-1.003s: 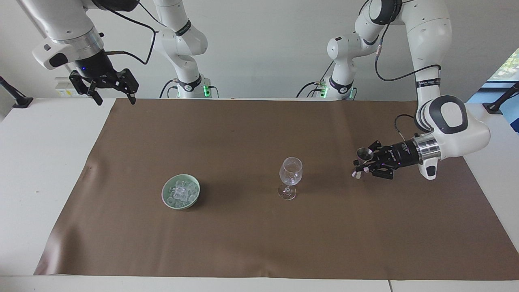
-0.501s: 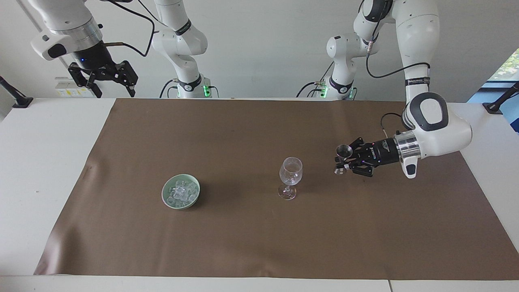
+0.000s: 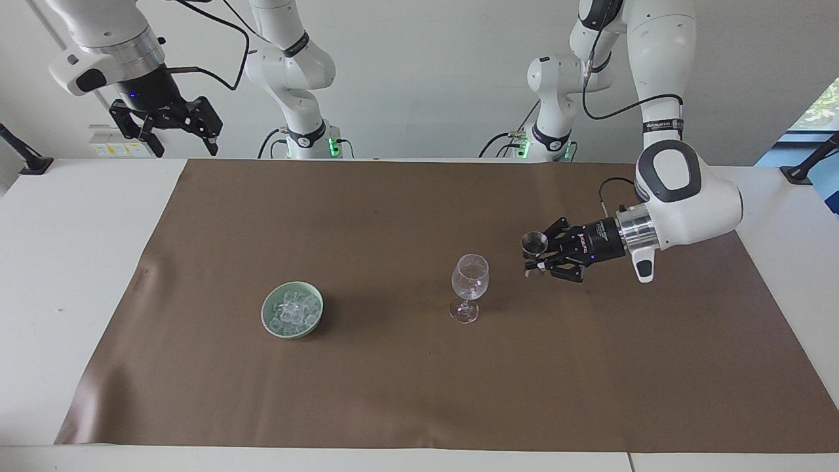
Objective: Pour wine and add ice with both arms
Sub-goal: 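Lift the silver cup with the left gripper over the clear glass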
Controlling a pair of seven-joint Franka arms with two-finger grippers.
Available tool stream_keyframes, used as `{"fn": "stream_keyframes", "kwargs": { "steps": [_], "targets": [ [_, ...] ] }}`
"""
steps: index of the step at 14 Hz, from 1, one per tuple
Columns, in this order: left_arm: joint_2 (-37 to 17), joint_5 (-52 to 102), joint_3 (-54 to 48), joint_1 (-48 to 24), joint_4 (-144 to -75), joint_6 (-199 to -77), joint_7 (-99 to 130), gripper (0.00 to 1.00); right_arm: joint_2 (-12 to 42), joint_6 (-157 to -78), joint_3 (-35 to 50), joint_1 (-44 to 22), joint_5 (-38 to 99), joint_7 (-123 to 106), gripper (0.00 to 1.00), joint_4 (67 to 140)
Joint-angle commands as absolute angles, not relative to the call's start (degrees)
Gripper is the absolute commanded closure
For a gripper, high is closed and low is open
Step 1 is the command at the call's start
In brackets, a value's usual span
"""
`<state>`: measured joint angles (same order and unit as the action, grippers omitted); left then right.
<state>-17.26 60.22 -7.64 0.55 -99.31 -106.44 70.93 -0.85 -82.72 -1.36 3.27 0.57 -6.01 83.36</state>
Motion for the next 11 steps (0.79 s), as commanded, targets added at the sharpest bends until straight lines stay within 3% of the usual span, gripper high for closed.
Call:
{"fn": "stream_keyframes", "kwargs": {
  "steps": [1,11],
  "targets": [
    [-15.65,58.02,-6.85,-1.67,-99.93,-109.15,74.70,1.00,-1.67,-83.06,-1.23,3.25,1.41,-6.24,0.00,84.29],
    [-15.64,53.00,-6.94,-5.01,-99.23,-113.64,80.50,1.00,-1.67,-83.06,-1.23,3.34,1.41,-6.24,0.00,84.29]
  ]
}}
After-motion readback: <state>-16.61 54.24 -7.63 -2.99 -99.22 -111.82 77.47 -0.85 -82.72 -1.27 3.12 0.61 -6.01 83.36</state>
